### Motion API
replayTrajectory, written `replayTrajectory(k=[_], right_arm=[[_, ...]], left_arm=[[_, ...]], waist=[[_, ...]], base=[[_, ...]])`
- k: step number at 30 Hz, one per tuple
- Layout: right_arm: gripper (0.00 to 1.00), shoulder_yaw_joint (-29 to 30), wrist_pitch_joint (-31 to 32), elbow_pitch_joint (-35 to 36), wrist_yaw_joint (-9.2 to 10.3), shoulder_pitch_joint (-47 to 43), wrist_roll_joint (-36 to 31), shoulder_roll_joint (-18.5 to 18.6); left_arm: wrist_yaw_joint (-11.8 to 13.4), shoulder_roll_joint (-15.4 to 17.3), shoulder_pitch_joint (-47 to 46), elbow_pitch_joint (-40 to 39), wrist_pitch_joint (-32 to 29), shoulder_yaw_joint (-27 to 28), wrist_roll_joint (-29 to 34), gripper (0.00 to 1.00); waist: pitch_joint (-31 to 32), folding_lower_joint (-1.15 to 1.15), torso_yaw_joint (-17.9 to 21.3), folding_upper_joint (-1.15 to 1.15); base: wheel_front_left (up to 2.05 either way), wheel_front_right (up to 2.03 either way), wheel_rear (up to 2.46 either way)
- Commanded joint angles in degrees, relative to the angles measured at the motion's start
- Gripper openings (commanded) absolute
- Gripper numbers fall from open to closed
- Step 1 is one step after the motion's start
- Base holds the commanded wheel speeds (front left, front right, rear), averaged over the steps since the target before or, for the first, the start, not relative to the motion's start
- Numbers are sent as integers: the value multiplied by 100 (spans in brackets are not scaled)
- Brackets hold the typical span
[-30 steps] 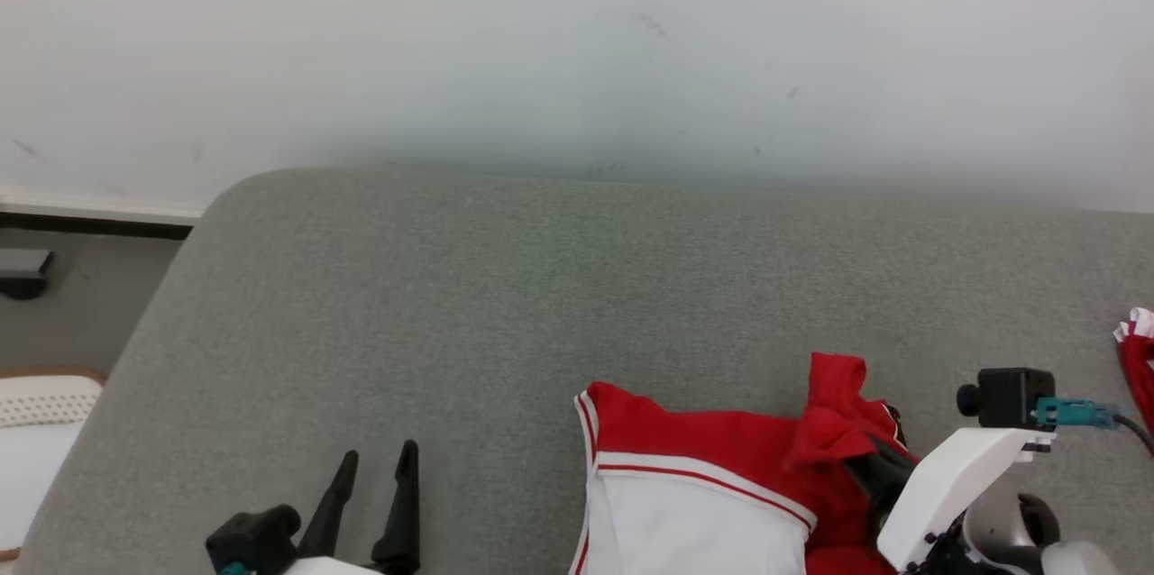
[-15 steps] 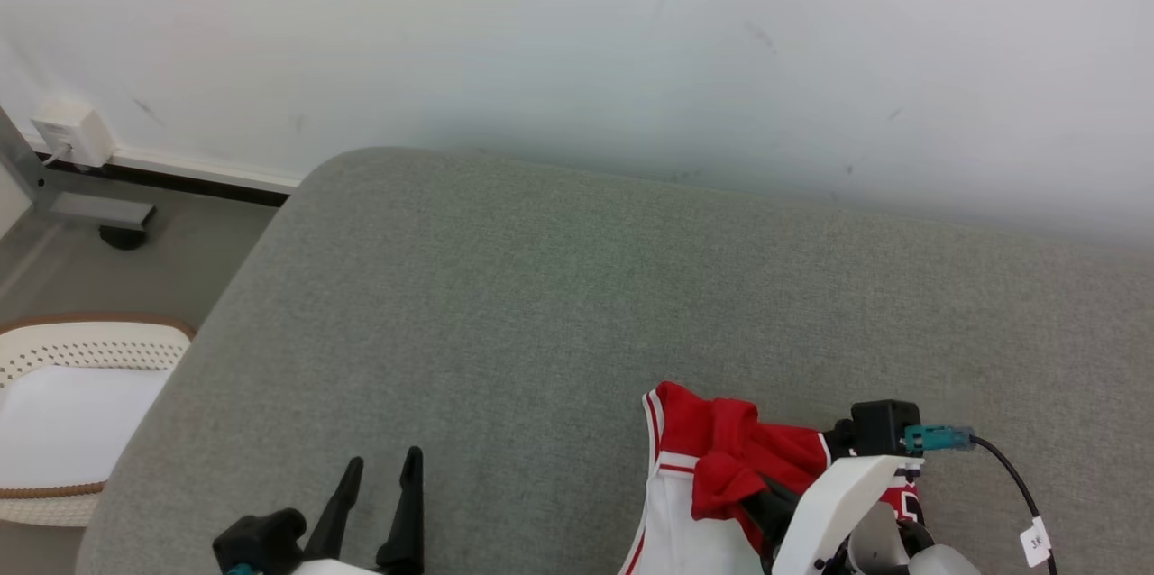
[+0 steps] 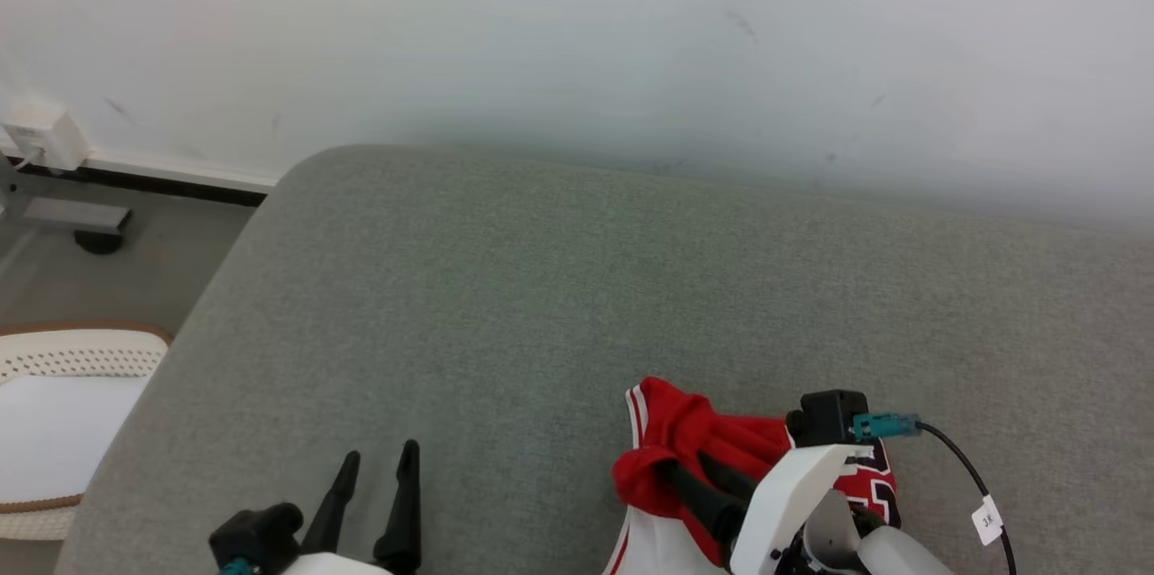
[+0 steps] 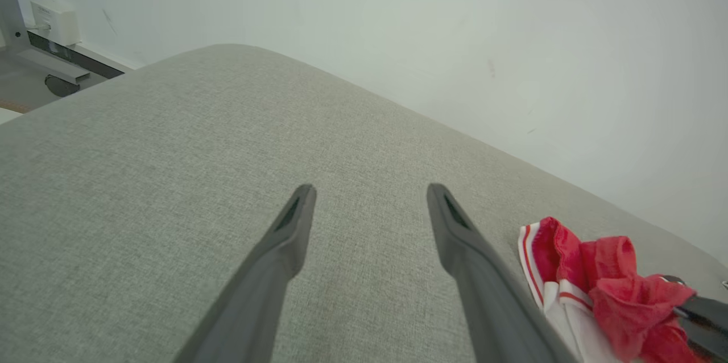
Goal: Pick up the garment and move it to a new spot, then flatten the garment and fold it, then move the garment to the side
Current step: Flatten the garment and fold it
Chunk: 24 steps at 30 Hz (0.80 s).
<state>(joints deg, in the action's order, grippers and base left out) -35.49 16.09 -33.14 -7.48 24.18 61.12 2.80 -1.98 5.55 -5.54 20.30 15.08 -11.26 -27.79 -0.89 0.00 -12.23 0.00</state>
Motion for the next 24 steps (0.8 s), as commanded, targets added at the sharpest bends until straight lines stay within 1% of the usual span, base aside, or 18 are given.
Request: replayTrajectory(k=[1, 5, 8, 11, 14, 17, 20, 22, 24], right_arm=[[100, -28, -60, 52, 1, 97, 18, 23], [100, 43, -117, 321, 1, 134, 24, 23], [100, 209, -67, 758, 1, 37, 9, 101], [100, 523, -133, 1370, 1, -135, 22, 345], [100, 914, -322, 1919, 1, -287, -254, 657], [100, 1382, -610, 2315, 1, -475, -635, 982], [100, 1801, -995, 2538, 1, -692, -1296, 1311], [100, 2030, -1291, 2591, 1, -819, -1817, 1439], [100, 2206, -1520, 2547, 1, -953, -2239, 1452]], left_arm=[[6, 2, 19, -12, 6, 32, 5, 100], [21, 24, 53, -61, 6, 94, -5, 100], [12, 23, 78, -97, 6, 130, -3, 100], [29, 0, 93, -140, 6, 169, 4, 100], [19, -13, 86, -243, 6, 244, 50, 100], [8, -28, 106, -360, 6, 336, 115, 100], [-9, -55, 106, -476, 6, 432, 160, 100], [-10, -70, 94, -589, 6, 515, 239, 100], [-12, -112, 132, -677, 6, 582, 317, 100]], waist=[[11, 0, 76, 0], [14, 0, 287, 0], [15, 0, 464, 0], [23, 0, 629, 0], [28, 0, 772, 0], [48, 0, 879, 0], [37, 0, 940, 0], [22, 0, 969, 0], [5, 0, 986, 0]], base=[[0, 0, 0], [0, 0, 0], [0, 0, 0], [0, 0, 0], [0, 0, 0], [0, 0, 0], [0, 0, 0], [0, 0, 0], [0, 0, 0]])
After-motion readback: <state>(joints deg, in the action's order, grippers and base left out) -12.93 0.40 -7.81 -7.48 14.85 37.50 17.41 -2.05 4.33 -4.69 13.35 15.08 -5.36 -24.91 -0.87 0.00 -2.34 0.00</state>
